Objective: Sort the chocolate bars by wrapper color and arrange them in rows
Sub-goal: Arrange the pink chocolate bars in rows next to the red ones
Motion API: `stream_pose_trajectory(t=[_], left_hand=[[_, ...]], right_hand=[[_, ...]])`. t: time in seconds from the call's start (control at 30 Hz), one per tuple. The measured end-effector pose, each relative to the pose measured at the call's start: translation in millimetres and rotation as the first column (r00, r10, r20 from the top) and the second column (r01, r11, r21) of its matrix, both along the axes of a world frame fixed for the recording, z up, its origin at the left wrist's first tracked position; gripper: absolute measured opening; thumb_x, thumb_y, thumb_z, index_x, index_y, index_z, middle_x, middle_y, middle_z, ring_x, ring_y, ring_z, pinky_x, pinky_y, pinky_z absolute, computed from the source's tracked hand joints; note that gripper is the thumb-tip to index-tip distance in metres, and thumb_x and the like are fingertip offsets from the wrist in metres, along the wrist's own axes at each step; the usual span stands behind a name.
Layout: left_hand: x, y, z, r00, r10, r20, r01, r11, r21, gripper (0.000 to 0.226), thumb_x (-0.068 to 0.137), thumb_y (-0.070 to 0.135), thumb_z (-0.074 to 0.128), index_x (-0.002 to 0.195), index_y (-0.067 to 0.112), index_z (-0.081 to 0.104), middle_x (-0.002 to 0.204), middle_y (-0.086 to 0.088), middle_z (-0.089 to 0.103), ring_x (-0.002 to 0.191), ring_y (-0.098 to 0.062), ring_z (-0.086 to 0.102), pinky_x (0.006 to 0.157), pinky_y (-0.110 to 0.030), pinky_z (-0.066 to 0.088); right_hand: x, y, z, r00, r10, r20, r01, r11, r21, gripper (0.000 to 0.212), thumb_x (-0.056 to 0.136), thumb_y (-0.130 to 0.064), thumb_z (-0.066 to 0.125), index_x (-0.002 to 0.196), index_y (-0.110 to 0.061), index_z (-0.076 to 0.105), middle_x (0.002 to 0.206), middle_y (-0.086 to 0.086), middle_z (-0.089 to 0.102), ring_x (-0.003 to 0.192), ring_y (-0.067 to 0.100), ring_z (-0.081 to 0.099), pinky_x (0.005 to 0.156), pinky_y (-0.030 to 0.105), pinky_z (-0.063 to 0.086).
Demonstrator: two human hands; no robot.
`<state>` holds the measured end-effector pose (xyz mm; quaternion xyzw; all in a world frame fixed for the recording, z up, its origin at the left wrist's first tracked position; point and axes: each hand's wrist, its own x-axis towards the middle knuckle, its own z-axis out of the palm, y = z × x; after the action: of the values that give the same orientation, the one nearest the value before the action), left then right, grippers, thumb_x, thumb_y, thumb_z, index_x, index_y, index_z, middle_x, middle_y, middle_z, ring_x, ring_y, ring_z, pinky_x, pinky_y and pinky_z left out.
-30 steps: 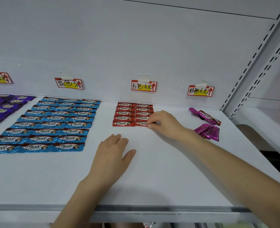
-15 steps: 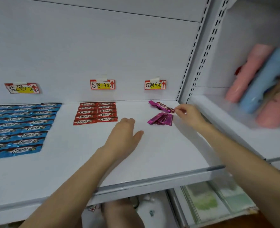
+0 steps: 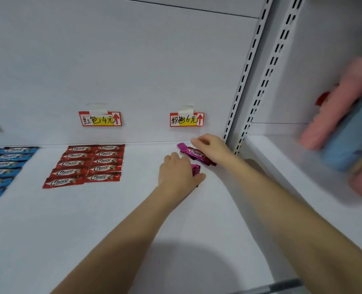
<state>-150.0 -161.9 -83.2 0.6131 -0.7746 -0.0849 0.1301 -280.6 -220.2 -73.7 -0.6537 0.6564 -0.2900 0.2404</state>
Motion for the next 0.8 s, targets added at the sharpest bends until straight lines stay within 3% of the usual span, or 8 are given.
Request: stream_pose_trajectory(t=[0.1,0.23,0.33,0.4,0.5,0.67,0.73,0.8], left_hand=[[16,7,-3,0.999,-0.021,-0.033,0.021,1.0,-0.007,0.041,0.093,0.04,0.049,0.111,0.003,0.051,0.112,-0.013,0.05,0.106,-0.028,0.046,0.081,-0.029,0.036],[30,23,-2,0.999,-0.005,-0.032,0.005,1.0,0.005,0.03,0.097,0.027,0.045,0.112,0.002,0.047,0.111,-0.014,0.05,0.099,-0.031,0.053,0.074,-0.03,0.037],[33,35,4,0.998,-0.004,0.064,0.003,1.0,0.009,0.015,0.098,0.015,0.042,0.106,0.003,0.046,0.104,-0.013,0.051,0.093,-0.03,0.056,0.065,-0.029,0.036],[36,40,12,0.996,0.01,0.086,-0.016,0.997,0.073,0.01,0.094,0.009,0.044,0.086,0.004,0.045,0.085,-0.006,0.046,0.086,-0.027,0.056,0.059,-0.026,0.033],[48,45,22,0.999,0.045,0.007,-0.046,0.976,0.213,0.032,0.08,0.009,0.06,0.061,0.011,0.034,0.062,-0.001,0.04,0.057,-0.015,0.044,0.047,-0.023,0.03],[66,62,15,0.98,0.107,-0.167,-0.078,0.983,0.168,0.022,0.077,0.014,0.063,0.063,0.01,0.046,0.058,-0.001,0.051,0.053,-0.015,0.047,0.046,-0.021,0.036],[69,73,9,0.884,0.163,-0.439,-0.099,0.981,0.165,0.019,0.084,0.01,0.056,0.068,0.008,0.047,0.059,-0.003,0.055,0.051,-0.017,0.05,0.04,-0.019,0.036],[69,81,7,0.591,0.274,-0.758,-0.094,0.957,0.273,0.018,0.088,0.007,0.052,0.071,0.006,0.048,0.059,-0.01,0.057,0.048,-0.027,0.052,0.039,-0.022,0.034]], right_hand=[[15,-5,-14,0.996,0.032,-0.088,-0.032,0.999,0.002,0.052,0.086,-0.051,0.053,0.125,-0.018,0.053,0.131,0.001,0.054,0.12,0.02,0.049,0.098,0.036,0.039],[20,2,-24,0.979,0.083,-0.187,-0.108,0.986,-0.125,0.018,0.086,-0.031,0.055,0.081,-0.015,0.06,0.081,0.002,0.062,0.081,0.024,0.056,0.066,0.036,0.042],[20,14,-23,0.971,0.087,-0.221,-0.125,0.978,-0.165,0.014,0.088,-0.025,0.054,0.095,-0.013,0.059,0.089,0.003,0.059,0.082,0.022,0.051,0.064,0.031,0.035],[20,19,-23,0.958,0.055,-0.281,-0.108,0.978,-0.178,0.022,0.089,-0.025,0.052,0.103,-0.009,0.056,0.096,0.007,0.059,0.086,0.024,0.052,0.066,0.031,0.037],[20,31,-20,0.942,0.019,-0.335,-0.077,0.984,-0.16,0.028,0.091,-0.027,0.049,0.108,-0.006,0.052,0.097,0.009,0.058,0.083,0.024,0.051,0.064,0.032,0.035],[17,56,-23,0.93,-0.04,-0.366,-0.033,0.981,-0.19,0.022,0.091,-0.029,0.049,0.089,-0.008,0.049,0.086,0.01,0.053,0.071,0.024,0.049,0.053,0.028,0.029],[17,68,-17,0.964,-0.023,-0.263,-0.023,0.985,-0.17,0.022,0.09,-0.027,0.052,0.077,-0.01,0.046,0.076,0.005,0.049,0.061,0.018,0.043,0.047,0.024,0.024],[20,87,-3,0.989,-0.012,0.15,0.024,0.996,-0.081,0.024,0.088,-0.02,0.057,0.067,-0.012,0.047,0.063,0.002,0.044,0.053,0.013,0.037,0.043,0.019,0.024]])
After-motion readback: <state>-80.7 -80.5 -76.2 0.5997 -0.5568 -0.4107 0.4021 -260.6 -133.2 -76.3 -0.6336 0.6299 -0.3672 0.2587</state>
